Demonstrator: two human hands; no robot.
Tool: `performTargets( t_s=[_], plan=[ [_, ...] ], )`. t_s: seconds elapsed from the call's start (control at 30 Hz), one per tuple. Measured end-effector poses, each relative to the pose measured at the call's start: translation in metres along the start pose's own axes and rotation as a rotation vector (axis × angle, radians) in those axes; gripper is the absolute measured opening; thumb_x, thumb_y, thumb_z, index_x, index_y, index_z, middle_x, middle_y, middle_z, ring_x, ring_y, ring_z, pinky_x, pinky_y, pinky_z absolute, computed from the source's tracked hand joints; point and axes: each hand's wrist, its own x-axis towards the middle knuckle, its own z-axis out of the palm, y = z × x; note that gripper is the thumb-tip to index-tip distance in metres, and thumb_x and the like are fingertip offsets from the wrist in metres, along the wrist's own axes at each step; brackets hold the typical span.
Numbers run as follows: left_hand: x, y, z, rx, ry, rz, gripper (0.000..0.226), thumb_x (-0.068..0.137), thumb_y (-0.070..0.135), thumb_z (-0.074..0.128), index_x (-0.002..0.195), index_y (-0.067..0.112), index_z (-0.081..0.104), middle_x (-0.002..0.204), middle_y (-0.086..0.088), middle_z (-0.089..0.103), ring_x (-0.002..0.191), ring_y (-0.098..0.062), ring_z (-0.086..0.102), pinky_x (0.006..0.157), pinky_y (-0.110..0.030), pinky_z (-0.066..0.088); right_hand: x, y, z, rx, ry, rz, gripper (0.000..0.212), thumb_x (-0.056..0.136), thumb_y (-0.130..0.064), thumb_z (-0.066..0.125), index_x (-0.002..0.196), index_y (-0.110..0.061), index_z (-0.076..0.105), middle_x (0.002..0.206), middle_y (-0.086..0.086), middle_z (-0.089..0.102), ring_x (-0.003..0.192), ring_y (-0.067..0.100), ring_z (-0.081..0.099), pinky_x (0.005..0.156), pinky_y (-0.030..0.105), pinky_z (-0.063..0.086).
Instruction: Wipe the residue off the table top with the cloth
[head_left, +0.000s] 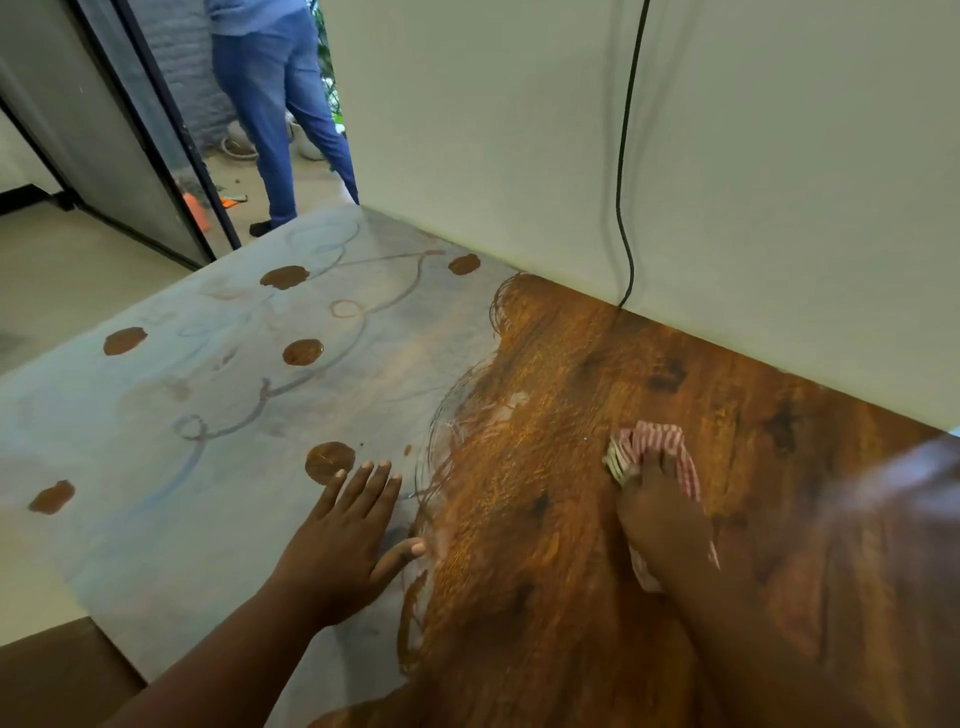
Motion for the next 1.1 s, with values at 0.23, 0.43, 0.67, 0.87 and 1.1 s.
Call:
performTargets(
  t_s=[0.23, 0.43, 0.67, 0.87, 1.1],
  plan=[
    [-0.017, 0.000, 0.012, -0.016, 0.104, -0.013, 0.089, 0.080, 0.079, -0.005, 0.148, 0.020, -0.005, 0.154, -0.003, -0.012, 0.144, -0.024, -0.013, 0.112, -0.029, -0.017, 0.031, -0.118, 0.033, -0.014, -0.167, -0.267, 0.063, 0.093, -0.041, 0.042, 0.150, -0.025, 0.021, 0.152, 0.005, 0.031, 0.123, 0.028, 0.046, 0.102, 0.046, 0.039],
    [-0.025, -0.032, -0.004, 0.052, 0.135, 0.053, 0.091, 0.088, 0.074, 0.000, 0.149, 0.008, 0.015, 0.157, -0.010, 0.011, 0.144, -0.026, 0.001, 0.114, -0.034, -0.009, -0.137, -0.118, 0.072, -0.090, -0.324, -0.727, 0.056, 0.097, -0.042, 0.016, 0.150, -0.038, -0.002, 0.152, -0.019, -0.019, 0.110, 0.019, 0.056, 0.084, 0.035, 0.049],
    [-0.017, -0.090, -0.002, 0.104, 0.043, 0.267, 0.097, 0.078, 0.077, -0.008, 0.151, 0.013, -0.003, 0.155, -0.004, -0.015, 0.142, -0.017, -0.020, 0.115, -0.037, -0.014, -0.104, -0.091, 0.028, -0.048, -0.154, -0.257, 0.055, 0.102, -0.031, 0.029, 0.151, -0.030, 0.004, 0.158, -0.007, 0.000, 0.142, 0.019, 0.021, 0.111, 0.028, 0.017],
    [-0.033, -0.123, 0.001, 0.082, 0.015, 0.356, 0.098, 0.078, 0.075, -0.010, 0.152, 0.011, 0.000, 0.157, -0.006, -0.009, 0.144, -0.018, -0.014, 0.117, -0.038, -0.010, -0.140, -0.207, 0.083, -0.092, -0.270, -0.279, 0.060, 0.094, -0.039, 0.022, 0.152, -0.029, 0.007, 0.158, -0.002, 0.013, 0.123, 0.031, 0.048, 0.091, 0.038, 0.042],
    [-0.033, -0.134, -0.010, 0.058, 0.015, 0.422, 0.101, 0.075, 0.076, -0.013, 0.151, 0.011, -0.004, 0.152, -0.003, -0.019, 0.139, -0.014, -0.023, 0.114, -0.036, -0.015, -0.286, -0.169, 0.066, -0.025, -0.470, -0.437, 0.046, 0.098, -0.048, 0.027, 0.137, -0.062, 0.006, 0.145, -0.036, -0.007, 0.136, -0.001, 0.019, 0.108, 0.023, 0.017]
  ],
)
